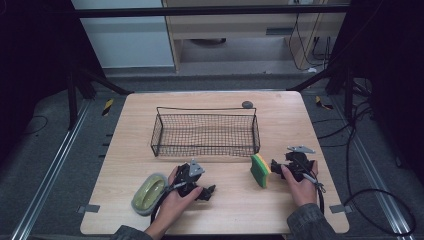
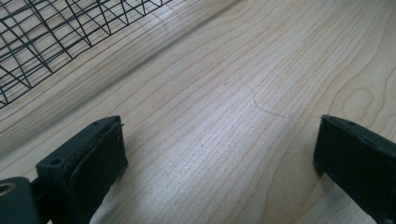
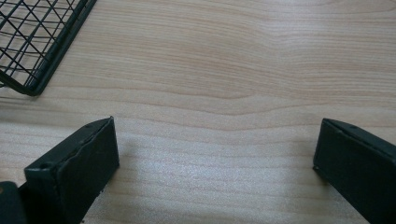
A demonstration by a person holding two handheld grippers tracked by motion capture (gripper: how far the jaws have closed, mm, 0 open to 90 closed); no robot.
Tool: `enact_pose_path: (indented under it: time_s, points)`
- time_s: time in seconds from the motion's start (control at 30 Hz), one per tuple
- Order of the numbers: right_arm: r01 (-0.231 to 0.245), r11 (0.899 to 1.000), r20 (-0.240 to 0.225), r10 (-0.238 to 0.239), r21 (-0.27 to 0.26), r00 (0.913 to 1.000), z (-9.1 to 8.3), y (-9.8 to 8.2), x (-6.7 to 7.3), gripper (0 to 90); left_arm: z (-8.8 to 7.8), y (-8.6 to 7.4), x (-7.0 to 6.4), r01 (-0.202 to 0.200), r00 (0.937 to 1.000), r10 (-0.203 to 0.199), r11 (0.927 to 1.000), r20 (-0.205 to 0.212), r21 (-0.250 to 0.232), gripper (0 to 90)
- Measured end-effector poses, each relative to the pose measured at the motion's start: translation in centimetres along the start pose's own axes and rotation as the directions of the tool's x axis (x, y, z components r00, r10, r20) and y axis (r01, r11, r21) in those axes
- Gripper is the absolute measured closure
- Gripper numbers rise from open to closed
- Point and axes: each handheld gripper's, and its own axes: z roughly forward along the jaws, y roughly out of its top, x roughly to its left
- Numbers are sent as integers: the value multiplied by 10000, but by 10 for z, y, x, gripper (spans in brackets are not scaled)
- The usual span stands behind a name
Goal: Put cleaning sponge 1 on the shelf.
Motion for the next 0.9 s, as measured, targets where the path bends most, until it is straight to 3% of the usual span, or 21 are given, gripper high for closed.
enact_pose_path:
  time_s: [0.1,0.27,0.3,0.33,0.4,0.43,0.5,0.63,0.67,0.77,0.8,0.87,0.9]
  points:
    - [65,10000,-54,-65,4,10000,0,0,-1,4,-3,0,2,-105,9998,102,9998,189,149,21]
    - [242,9997,-230,-241,6,9994,-1,-1,-2,4,-11,3,2,169,9987,-160,9997,484,-183,47]
    - [324,9995,-303,-324,7,9990,-1,-1,-3,4,-20,6,0,248,9980,-217,9983,600,-521,51]
    - [339,9994,-348,-338,12,9988,-2,-2,-3,4,-20,6,0,248,9980,-217,9983,600,-521,54]
    - [417,9991,-438,-417,0,9982,-2,-2,-4,4,-36,12,-1,184,9990,-146,9954,414,-939,60]
    - [417,9991,-438,-417,0,9982,-2,-2,-4,4,-36,12,-1,184,9990,-146,9954,414,-939,69]
    - [505,9987,-539,-504,1,9973,-4,-4,-5,5,-57,23,5,-72,9995,104,9944,298,-1052,86]
    - [609,9981,-688,-608,-12,9958,-8,-7,-7,6,-80,39,18,-593,9981,589,9979,-164,-276,85]
    - [609,9981,-688,-608,-12,9958,-8,-7,-7,6,-80,39,18,-593,9981,589,9979,-164,-276,81]
    - [748,9972,-774,-746,2,9942,-10,-9,-9,6,-105,45,33,-969,9928,1024,9916,-618,861,70]
    - [748,9972,-774,-746,2,9942,-10,-9,-9,6,-105,45,33,-969,9928,1024,9916,-618,861,68]
    - [772,9970,-834,-771,-17,9935,-10,-9,-9,6,-119,44,45,-1111,9872,1268,9819,-971,1532,69]
    - [775,9970,-838,-773,-17,9935,-10,-9,-9,6,-119,44,45,-1111,9872,1268,9819,-971,1532,68]
